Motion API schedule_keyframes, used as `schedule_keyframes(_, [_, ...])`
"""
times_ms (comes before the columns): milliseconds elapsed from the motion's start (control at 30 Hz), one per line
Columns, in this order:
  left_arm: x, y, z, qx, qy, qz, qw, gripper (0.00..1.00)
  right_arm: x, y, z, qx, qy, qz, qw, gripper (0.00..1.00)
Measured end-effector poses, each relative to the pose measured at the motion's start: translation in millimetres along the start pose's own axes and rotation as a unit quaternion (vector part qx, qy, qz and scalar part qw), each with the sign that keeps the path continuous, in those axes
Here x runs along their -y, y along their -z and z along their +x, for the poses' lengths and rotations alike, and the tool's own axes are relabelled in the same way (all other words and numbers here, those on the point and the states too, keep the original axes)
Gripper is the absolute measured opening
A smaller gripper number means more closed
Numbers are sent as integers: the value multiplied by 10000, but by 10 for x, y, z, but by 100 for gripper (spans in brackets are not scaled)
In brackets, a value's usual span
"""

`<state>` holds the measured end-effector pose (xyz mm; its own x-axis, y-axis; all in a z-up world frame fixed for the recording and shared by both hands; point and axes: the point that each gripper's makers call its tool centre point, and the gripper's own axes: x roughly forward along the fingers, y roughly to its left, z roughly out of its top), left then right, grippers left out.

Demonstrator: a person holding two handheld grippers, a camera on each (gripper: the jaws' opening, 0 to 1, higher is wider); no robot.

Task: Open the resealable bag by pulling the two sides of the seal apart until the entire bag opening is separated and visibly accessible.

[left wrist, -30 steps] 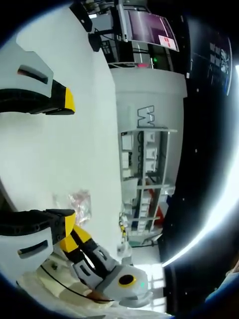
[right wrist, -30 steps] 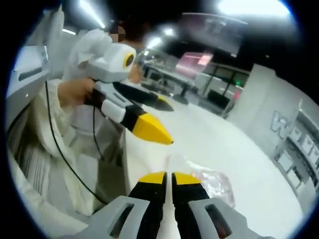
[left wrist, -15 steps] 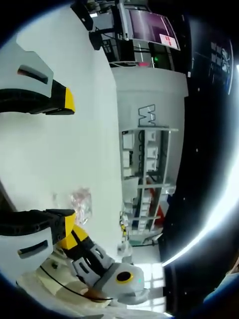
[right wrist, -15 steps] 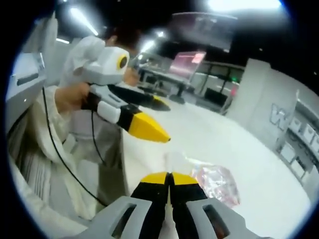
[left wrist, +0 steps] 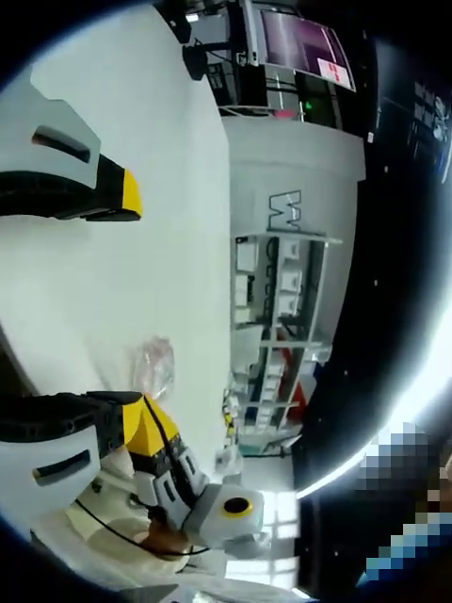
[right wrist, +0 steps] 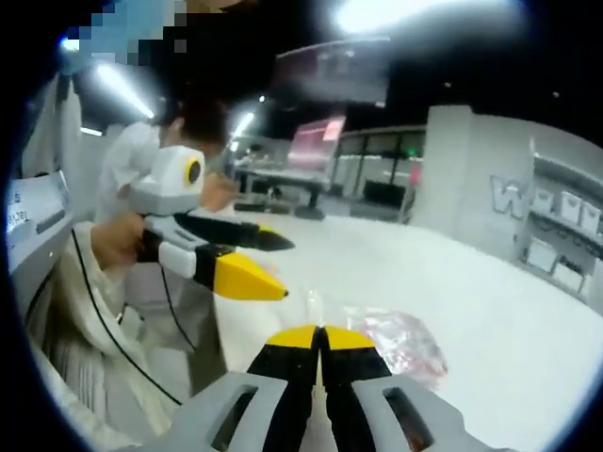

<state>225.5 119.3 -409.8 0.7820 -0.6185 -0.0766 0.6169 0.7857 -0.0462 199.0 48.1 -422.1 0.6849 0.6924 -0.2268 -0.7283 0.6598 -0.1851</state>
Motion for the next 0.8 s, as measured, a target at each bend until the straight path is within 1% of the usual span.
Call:
schedule_keyframes(33, [36, -31, -1, 57, 90, 105, 9999, 70, 9, -22, -7, 58, 17, 44, 10000, 0])
schedule_keyframes(100, [104, -116, -13, 252, 290, 504, 9980, 64, 17, -52, -9, 138, 17, 146, 9998, 0])
schedule_keyframes(133, [133, -152, -23, 335, 376, 786, 9956, 59, 18, -61, -8, 157, 4, 195, 9997, 0])
schedule_keyframes(167, [144, -184, -33, 371, 390, 1086, 9926, 56, 16, -66, -3, 187, -7, 267, 9995, 0])
schedule_keyframes(200, [155, -200, -34, 363, 391, 1239, 9909, 53, 12, -68, -1, 213, -11, 314, 9993, 0])
schedule_keyframes(233, [185, -217, -27, 370, 434, 1306, 9898, 50, 8, -64, 1, 227, -11, 359, 9991, 0])
schedule_keyframes(267, [208, -225, -23, 378, 461, 1283, 9899, 47, 6, -56, 1, 240, -5, 396, 9989, 0])
schedule_keyframes(300, [282, -233, -9, 373, 616, 1174, 9905, 45, 5, -44, 0, 252, 7, 428, 9988, 0])
schedule_keyframes(333, [363, -211, -2, 309, 798, 932, 9920, 40, 6, -35, -3, 274, 25, 472, 9985, 0])
schedule_keyframes(367, [408, -201, 6, 281, 887, 715, 9931, 38, 7, -26, -10, 293, 38, 515, 9982, 0])
schedule_keyframes(400, [420, -218, 18, 362, 871, 593, 9938, 38, 10, -23, -17, 310, 54, 537, 9981, 0])
schedule_keyframes(433, [423, -237, 25, 469, 858, 610, 9933, 38, 14, -25, -25, 329, 68, 551, 9979, 0])
schedule_keyframes(467, [436, -238, 26, 524, 868, 597, 9931, 38, 22, -31, -35, 362, 85, 573, 9977, 0])
schedule_keyframes(500, [452, -238, 29, 548, 879, 490, 9934, 38, 31, -41, -46, 397, 95, 596, 9974, 0])
schedule_keyframes(567, [461, -211, 38, 466, 851, 172, 9951, 38, 44, -74, -69, 502, 89, 659, 9965, 0])
schedule_keyframes(600, [456, -192, 44, 390, 813, 75, 9959, 38, 47, -89, -76, 551, 84, 693, 9960, 0])
schedule_keyframes(700, [437, -145, 64, 199, 641, -379, 9970, 47, 57, -110, -90, 658, 108, 736, 9951, 0])
schedule_keyframes(733, [463, -131, 63, 127, 679, -598, 9958, 47, 57, -115, -95, 693, 112, 754, 9947, 0])
schedule_keyframes(767, [494, -124, 62, 84, 746, -769, 9942, 43, 59, -121, -101, 730, 126, 760, 9943, 0])
schedule_keyframes(800, [545, -124, 63, 60, 877, -990, 9912, 36, 61, -124, -104, 753, 140, 760, 9942, 0])
